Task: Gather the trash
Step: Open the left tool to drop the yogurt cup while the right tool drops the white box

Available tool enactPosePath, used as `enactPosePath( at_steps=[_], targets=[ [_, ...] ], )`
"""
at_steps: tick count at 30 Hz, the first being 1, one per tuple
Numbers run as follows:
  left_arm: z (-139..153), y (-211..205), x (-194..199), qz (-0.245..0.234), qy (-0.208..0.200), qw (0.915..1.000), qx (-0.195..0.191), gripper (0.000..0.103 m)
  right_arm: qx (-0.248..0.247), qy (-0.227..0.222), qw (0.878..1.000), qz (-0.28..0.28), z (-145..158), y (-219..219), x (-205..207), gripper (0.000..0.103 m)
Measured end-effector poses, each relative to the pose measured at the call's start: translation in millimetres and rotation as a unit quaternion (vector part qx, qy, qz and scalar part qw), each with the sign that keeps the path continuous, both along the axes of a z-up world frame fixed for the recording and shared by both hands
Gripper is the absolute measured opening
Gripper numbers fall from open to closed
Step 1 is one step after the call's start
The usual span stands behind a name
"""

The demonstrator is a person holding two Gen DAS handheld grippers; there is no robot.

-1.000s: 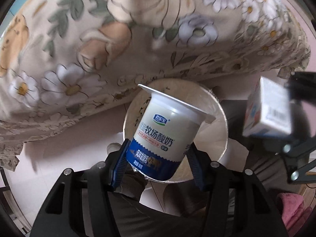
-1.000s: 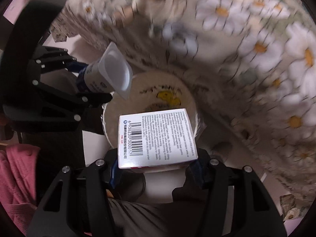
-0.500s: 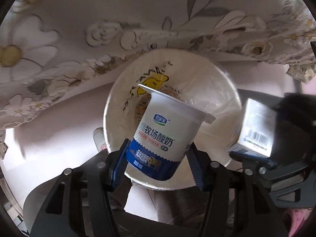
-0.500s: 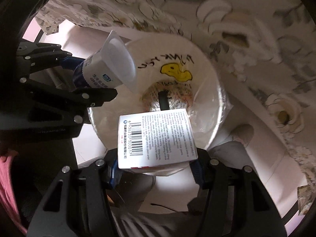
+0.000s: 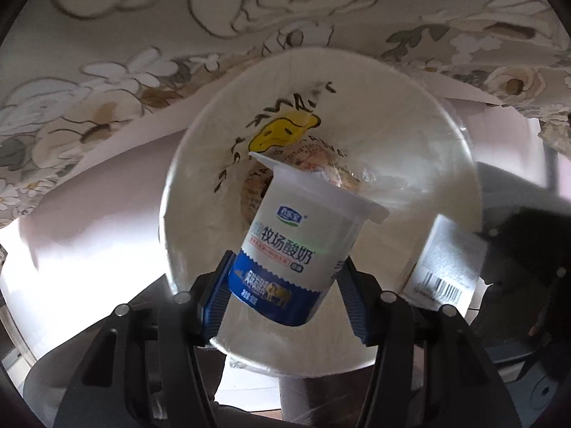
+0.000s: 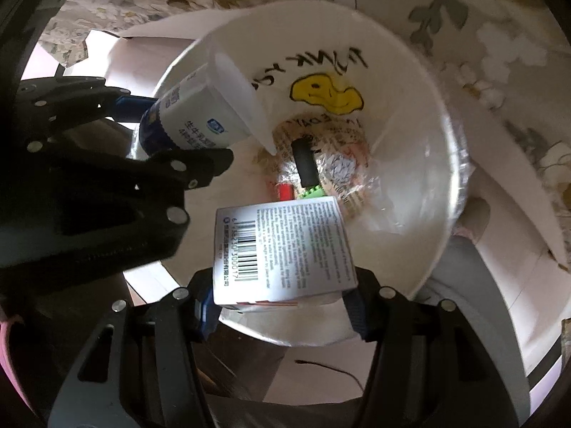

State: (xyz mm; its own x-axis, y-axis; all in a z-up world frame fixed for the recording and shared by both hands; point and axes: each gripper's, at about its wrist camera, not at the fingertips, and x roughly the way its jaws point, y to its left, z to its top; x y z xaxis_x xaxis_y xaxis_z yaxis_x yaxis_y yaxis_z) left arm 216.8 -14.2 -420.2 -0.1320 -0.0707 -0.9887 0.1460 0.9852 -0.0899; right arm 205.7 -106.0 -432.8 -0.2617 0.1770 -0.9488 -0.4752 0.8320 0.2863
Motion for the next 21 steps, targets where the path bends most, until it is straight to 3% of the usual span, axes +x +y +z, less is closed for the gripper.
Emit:
enactPosePath(
  at_steps=[11,21],
  targets=[
    [-26,5,6,0.015,0.031,0.9994,-0.009,0.059,-0.016,0.021,1.000,-0.017,-20,3,4,0.062],
    [-20,7,8,0.015,0.030,0.9994,-0.006,0.060,-0.012,0.016,0.999,-0.028,-20,0,6,0.065]
  ],
)
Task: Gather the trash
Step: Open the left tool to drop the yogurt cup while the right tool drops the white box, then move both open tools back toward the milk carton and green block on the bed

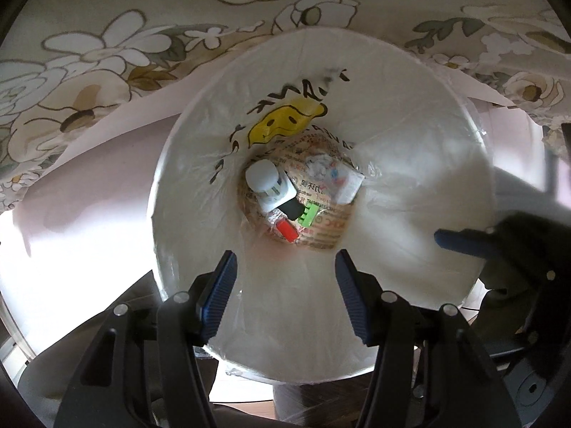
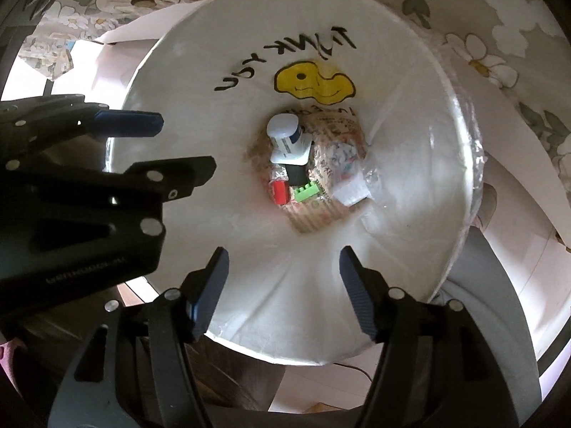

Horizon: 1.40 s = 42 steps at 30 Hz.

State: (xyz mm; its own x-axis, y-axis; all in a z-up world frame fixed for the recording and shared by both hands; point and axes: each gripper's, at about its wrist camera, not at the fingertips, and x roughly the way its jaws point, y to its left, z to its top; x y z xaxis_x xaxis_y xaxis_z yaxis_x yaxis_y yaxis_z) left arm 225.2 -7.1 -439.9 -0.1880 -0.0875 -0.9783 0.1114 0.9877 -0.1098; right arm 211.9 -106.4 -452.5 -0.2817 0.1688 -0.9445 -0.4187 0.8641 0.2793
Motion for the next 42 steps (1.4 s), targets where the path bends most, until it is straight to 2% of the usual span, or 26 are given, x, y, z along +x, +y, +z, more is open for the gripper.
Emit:
enactPosePath(
  at_steps=[11,19,27,31,38,42],
  targets=[
    [31,6,-12,-0.017,-0.021,0.9996,0.006,0.060,0.017,-0.015,1.000,-0.017,31,-8,-2,0.065],
    [86,10,-29,-0.032,-0.065,0.9974,0.000,0.060,0.024,-0.058,0.998,-0.013,76,-21,-18,0.065],
    [162,16,-35,-0.050,-0.135,0.9896,-0.009,0.060,0.031,-0.135,0.990,0.002,145,-34,-32,0.065],
    [203,22,-35,-0.046,-0.172,0.9839,-0.015,0.060,0.054,-0.173,0.983,-0.004,184,-40,-35,0.065],
    [268,36,-28,-0.043,-0.237,0.9704,-0.013,0.060,0.092,-0.253,0.963,-0.011,267,-49,-35,0.065],
    [303,47,-16,-0.030,-0.265,0.9635,-0.019,0.060,0.098,-0.294,0.951,-0.006,305,-56,-33,0.065]
  ],
)
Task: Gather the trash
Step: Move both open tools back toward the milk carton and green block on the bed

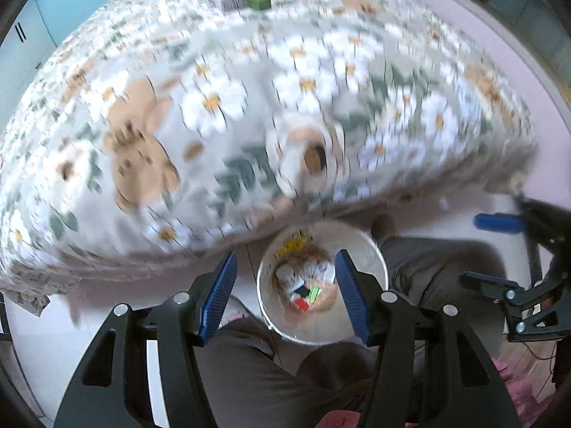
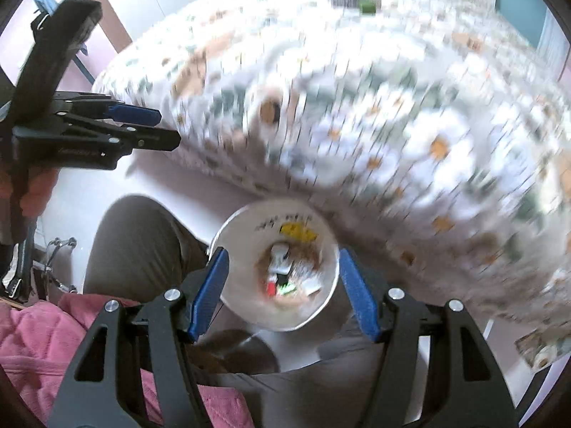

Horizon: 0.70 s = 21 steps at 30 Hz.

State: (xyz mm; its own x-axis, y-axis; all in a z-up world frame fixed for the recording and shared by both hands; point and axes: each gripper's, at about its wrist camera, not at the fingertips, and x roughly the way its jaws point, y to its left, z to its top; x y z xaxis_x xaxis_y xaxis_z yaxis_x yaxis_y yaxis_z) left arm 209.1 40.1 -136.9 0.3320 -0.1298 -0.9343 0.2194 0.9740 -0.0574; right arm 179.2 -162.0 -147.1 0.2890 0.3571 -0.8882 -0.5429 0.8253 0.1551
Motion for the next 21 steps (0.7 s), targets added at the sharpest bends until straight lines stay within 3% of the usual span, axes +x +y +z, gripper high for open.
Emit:
enactPosePath(
  at_steps=[10,13,15,21],
  targets=[
    [59,14,52,0.004,-0.062,0.9977,0.029,0.060,0.024,-0.071,0.997,0.005,74,-4,31,0.065],
    [69,15,77,0.005,-0.071,0.9968,0.037,0.060,0.029,-0.084,0.996,0.005,85,-2,45,0.065],
    [71,16,97,0.008,-0.077,0.9959,0.046,0.066,0.031,-0.090,0.995,0.004,89,0,61,0.065],
    [75,20,148,0.007,-0.087,0.9943,0.061,0.067,0.029,-0.086,0.996,0.005,89,9,116,0.065]
  ],
)
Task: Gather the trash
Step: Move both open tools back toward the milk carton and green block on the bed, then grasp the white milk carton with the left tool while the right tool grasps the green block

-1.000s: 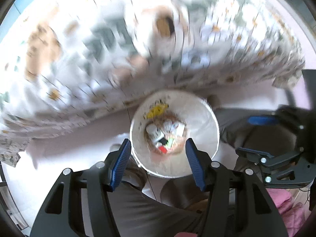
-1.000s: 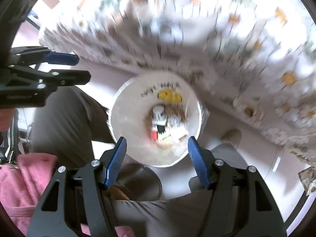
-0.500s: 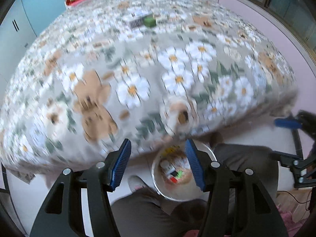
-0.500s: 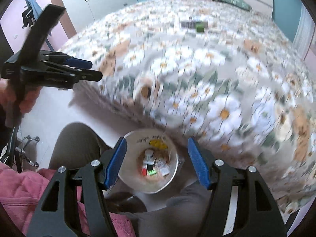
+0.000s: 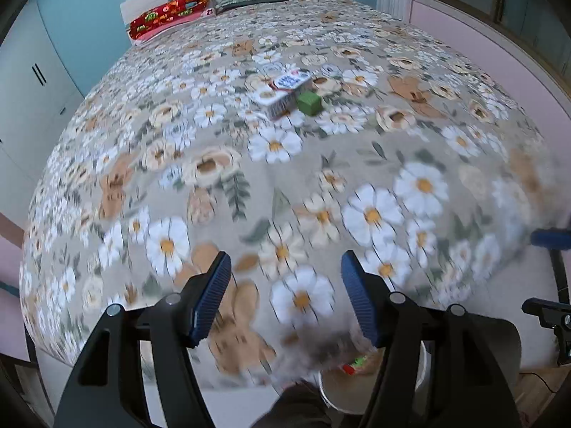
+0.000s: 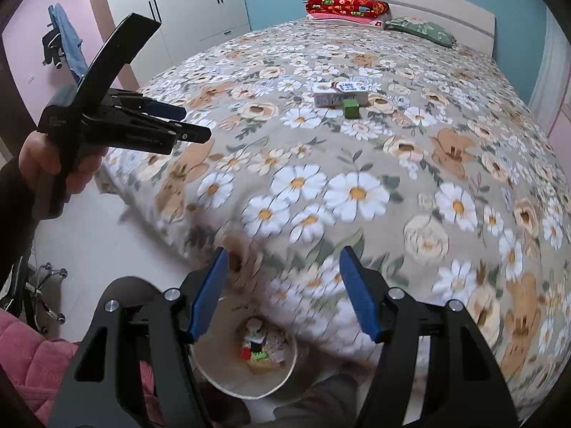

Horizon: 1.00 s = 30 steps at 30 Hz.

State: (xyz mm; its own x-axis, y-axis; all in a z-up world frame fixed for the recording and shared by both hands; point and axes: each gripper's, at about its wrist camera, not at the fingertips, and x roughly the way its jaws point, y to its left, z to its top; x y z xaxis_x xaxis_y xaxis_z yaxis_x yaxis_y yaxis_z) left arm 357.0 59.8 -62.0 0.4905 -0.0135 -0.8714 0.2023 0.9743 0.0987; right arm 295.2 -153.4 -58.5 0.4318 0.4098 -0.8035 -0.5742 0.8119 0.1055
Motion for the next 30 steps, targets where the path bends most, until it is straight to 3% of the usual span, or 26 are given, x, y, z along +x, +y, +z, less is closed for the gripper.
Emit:
enactPosePath(
  at_steps=[12,20,30],
  targets=[
    [-23,-1,113,-0.013,-0.003,0.9994,0.033,0.066,-0.019,-0.023,1.000,0.004,-11,26,117,0.065],
    [-56,-1,190,-0.020,0.013,0.9991,0.035,0.067,-0.013,0.009,1.000,-0.010,-49,46,207,0.065],
    [-87,-9,256,-0.047,0.019,0.9978,0.042,0.067,-0.009,0.042,0.999,-0.024,-95,69,299,0.065]
  ],
)
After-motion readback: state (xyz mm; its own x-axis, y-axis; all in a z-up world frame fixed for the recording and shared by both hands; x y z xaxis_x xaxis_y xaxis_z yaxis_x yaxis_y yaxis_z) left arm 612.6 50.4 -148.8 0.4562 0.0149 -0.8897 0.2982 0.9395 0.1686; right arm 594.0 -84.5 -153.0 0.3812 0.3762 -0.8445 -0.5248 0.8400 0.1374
